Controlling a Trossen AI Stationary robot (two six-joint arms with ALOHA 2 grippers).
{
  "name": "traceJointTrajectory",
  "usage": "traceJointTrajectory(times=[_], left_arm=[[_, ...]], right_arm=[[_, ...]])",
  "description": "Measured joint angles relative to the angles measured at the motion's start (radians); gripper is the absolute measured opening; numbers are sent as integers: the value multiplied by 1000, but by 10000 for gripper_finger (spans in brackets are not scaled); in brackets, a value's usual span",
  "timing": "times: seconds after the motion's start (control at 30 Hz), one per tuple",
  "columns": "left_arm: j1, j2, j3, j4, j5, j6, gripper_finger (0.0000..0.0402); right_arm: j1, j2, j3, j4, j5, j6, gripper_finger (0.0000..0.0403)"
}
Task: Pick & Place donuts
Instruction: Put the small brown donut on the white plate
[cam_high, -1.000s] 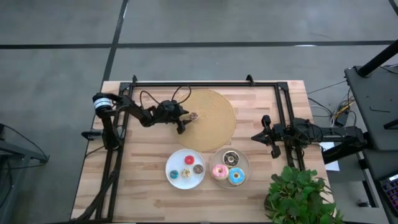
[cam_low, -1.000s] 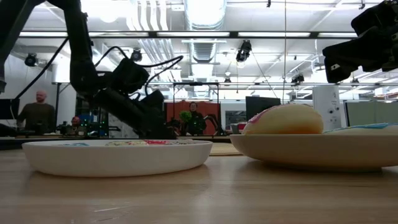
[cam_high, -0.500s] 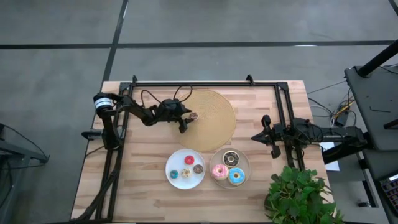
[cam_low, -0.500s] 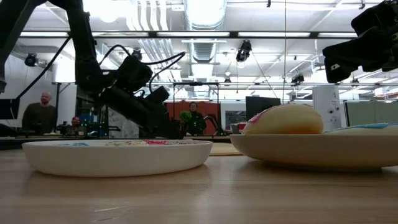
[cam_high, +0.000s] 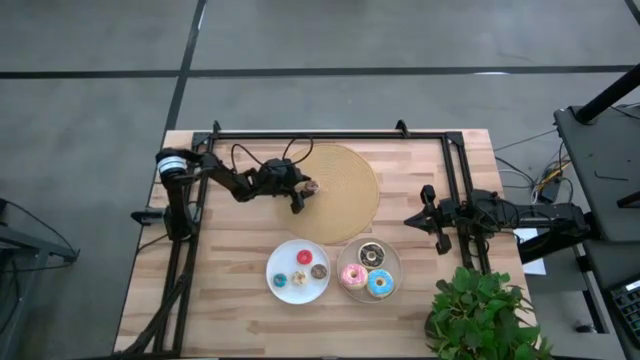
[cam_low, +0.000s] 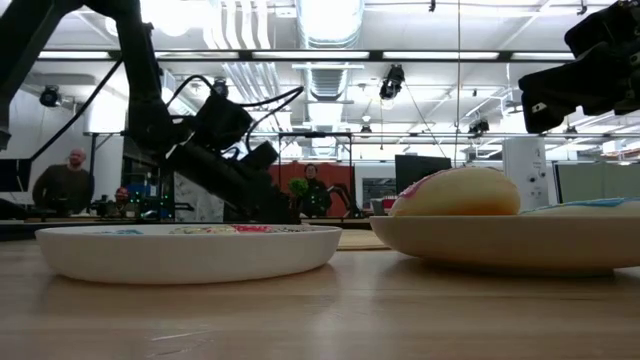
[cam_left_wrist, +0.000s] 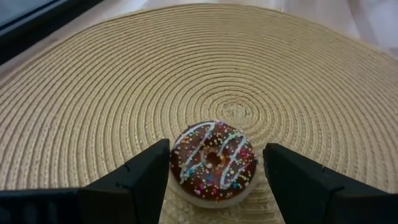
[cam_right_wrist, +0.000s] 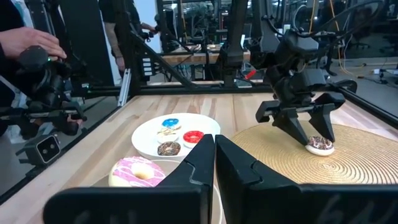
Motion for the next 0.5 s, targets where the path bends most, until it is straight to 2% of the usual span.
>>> traceJointTrajectory(times=[0.3,0.5], left_arm=[[0,5,2,-3,19,0,228],[0,5,1,-5,20,0,211]], right_arm=[[0,0,0,0,0,0,8],[0,0,0,0,0,1,8]])
